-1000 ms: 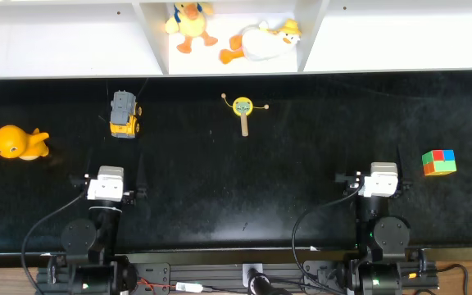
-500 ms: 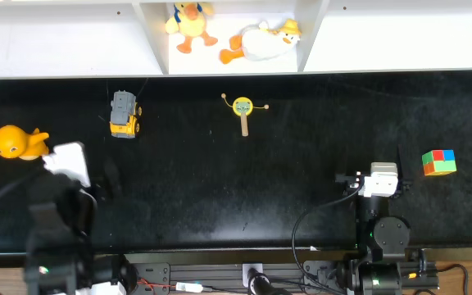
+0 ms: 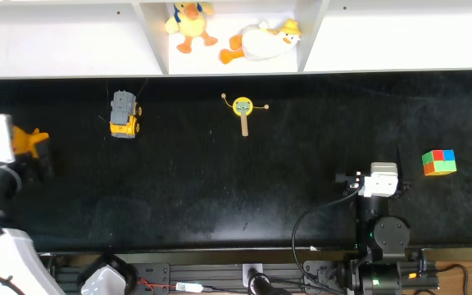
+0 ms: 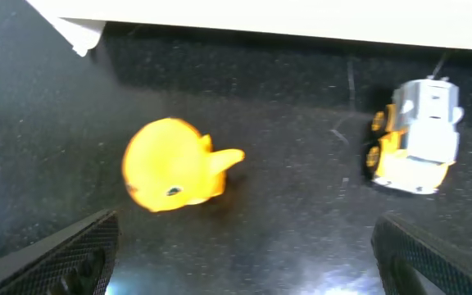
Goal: Store Toys
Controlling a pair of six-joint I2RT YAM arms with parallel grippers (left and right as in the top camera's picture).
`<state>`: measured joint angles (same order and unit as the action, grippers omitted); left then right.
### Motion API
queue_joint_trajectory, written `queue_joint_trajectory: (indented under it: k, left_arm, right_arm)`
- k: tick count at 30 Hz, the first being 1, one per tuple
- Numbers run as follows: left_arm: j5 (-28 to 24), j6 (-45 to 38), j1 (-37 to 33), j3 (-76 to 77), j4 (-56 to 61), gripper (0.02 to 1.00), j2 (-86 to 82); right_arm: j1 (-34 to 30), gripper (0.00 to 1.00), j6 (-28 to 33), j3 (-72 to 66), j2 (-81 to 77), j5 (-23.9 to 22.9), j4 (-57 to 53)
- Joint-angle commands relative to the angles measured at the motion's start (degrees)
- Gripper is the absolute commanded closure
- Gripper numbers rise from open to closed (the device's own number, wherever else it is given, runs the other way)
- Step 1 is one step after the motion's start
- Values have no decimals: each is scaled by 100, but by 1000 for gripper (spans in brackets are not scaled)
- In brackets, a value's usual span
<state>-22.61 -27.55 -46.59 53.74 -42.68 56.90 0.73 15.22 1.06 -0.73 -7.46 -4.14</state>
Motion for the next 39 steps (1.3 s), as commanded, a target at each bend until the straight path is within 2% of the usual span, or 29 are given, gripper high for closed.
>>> queue_joint_trajectory:
  k: [1, 7, 17, 27, 30, 36, 37, 39]
  left_arm:
    - [-699, -660, -643, 177, -57, 23, 92]
    - [-691, -737, -1051, 177, 186, 20, 328]
    - [-704, -824, -765, 179, 1165, 20, 1825]
    - [-778, -1145, -586, 179, 1587, 29, 2796]
    - [-776, -1145, -507, 179, 1766, 176, 2868]
    - [-778, -1145, -431, 179, 1965, 630, 2959]
    - [-780, -1143, -431, 179, 1985, 678, 2959]
    - [-780, -1106, -428, 179, 1989, 711, 2957]
  right_arm:
    - [-28, 5, -22, -81, 48, 42, 33]
    - [-28, 5, -22, -81, 48, 42, 33]
    - [-28, 5, -22, -81, 48, 42, 33]
    - [-28, 5, -22, -81, 48, 42, 33]
    - [-28, 5, -22, -81, 48, 42, 33]
    - [-28, 5, -22, -81, 48, 42, 33]
    - [-28, 7, -22, -81, 48, 42, 33]
    - [-28, 5, -22, -81, 48, 42, 33]
